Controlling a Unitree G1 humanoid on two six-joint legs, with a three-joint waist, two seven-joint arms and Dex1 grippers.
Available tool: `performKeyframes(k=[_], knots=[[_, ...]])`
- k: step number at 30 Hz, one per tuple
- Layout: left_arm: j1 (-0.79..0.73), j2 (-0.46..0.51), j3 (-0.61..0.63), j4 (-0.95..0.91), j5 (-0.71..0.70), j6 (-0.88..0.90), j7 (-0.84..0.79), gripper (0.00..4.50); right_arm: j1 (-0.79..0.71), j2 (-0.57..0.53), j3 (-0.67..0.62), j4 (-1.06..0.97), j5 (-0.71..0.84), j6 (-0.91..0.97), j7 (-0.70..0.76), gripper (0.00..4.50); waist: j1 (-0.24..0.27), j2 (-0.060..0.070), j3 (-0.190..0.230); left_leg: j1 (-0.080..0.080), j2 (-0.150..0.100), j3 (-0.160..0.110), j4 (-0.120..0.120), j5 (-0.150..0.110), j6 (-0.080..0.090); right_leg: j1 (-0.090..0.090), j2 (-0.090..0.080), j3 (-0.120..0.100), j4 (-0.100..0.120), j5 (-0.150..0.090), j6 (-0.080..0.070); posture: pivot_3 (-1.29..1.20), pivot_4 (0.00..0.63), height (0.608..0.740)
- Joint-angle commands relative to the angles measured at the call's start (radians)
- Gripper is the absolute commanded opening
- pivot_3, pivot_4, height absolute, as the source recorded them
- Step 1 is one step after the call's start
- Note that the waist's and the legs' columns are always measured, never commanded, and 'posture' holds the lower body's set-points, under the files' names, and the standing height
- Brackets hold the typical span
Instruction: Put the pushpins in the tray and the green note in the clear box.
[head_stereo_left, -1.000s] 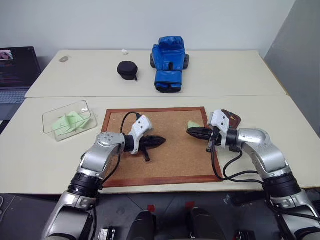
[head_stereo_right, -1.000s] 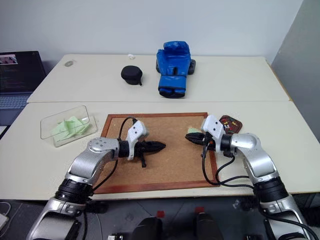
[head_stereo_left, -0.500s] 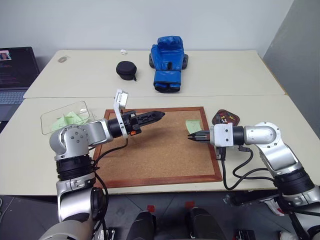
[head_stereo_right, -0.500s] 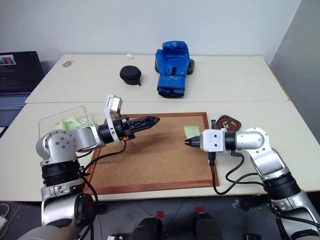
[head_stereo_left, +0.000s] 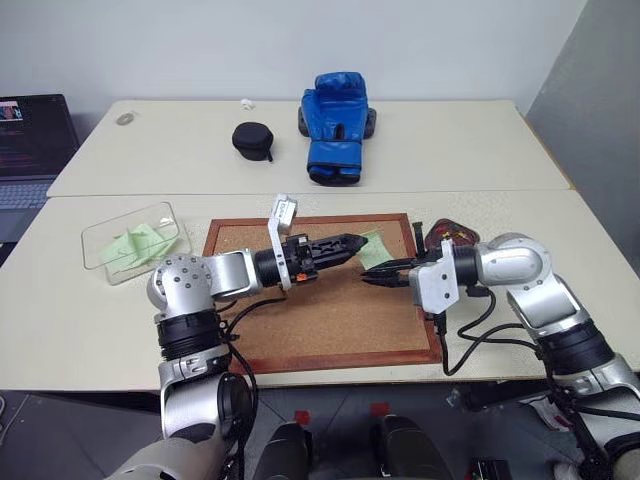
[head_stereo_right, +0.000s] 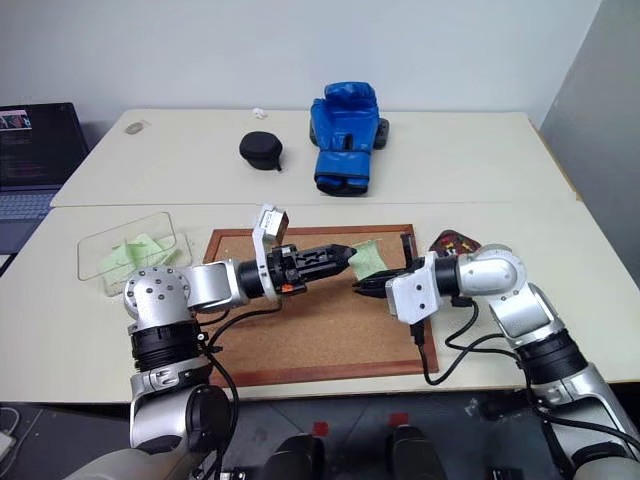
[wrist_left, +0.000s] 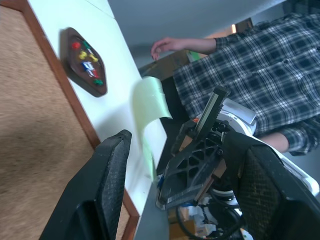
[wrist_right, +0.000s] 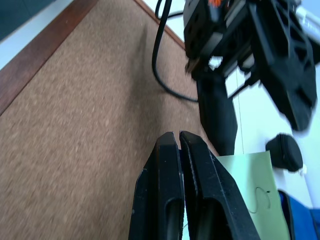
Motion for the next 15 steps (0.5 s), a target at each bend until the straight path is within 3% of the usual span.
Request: performKeyframes(k=[1, 5, 6, 15], knots=[[0.002, -0.012, -0.009, -0.019, -0.033, 0.003, 0.001, 3.08, -0.03, 0.014, 0.002, -0.016, -0.007, -0.02, -0.015, 0.0, 0.001, 0.0, 0.0, 0.0, 0.0, 0.0, 0.0, 0.0, 0.0, 0.0, 0.0, 0.0, 0.0, 0.0, 0.0, 0.0, 0.15, 0.74], [0.003, -0.009, -0.019, -0.019, -0.038, -0.007, 0.002, 2.66, -0.037, 0.022, 0.006, -0.02, -0.008, -0.017, -0.019, 0.0, 0.003, 0.0, 0.0, 0.0, 0.0, 0.0, 0.0, 0.0, 0.0, 0.0, 0.0, 0.0, 0.0, 0.0, 0.0, 0.0, 0.15, 0.74], [0.001, -0.009, -0.016, -0.016, -0.041, -0.008, 0.002, 2.3, -0.038, 0.023, 0.007, -0.02, -0.008, -0.019, -0.019, 0.0, 0.003, 0.0, 0.0, 0.0, 0.0, 0.0, 0.0, 0.0, 0.0, 0.0, 0.0, 0.0, 0.0, 0.0, 0.0, 0.0, 0.15, 0.74], [0.002, -0.005, -0.01, -0.016, -0.055, -0.013, 0.0, 0.81, -0.039, 0.031, 0.008, -0.025, -0.008, -0.017, -0.03, 0.0, 0.003, 0.0, 0.0, 0.0, 0.0, 0.0, 0.0, 0.0, 0.0, 0.0, 0.0, 0.0, 0.0, 0.0, 0.0, 0.0, 0.15, 0.74]])
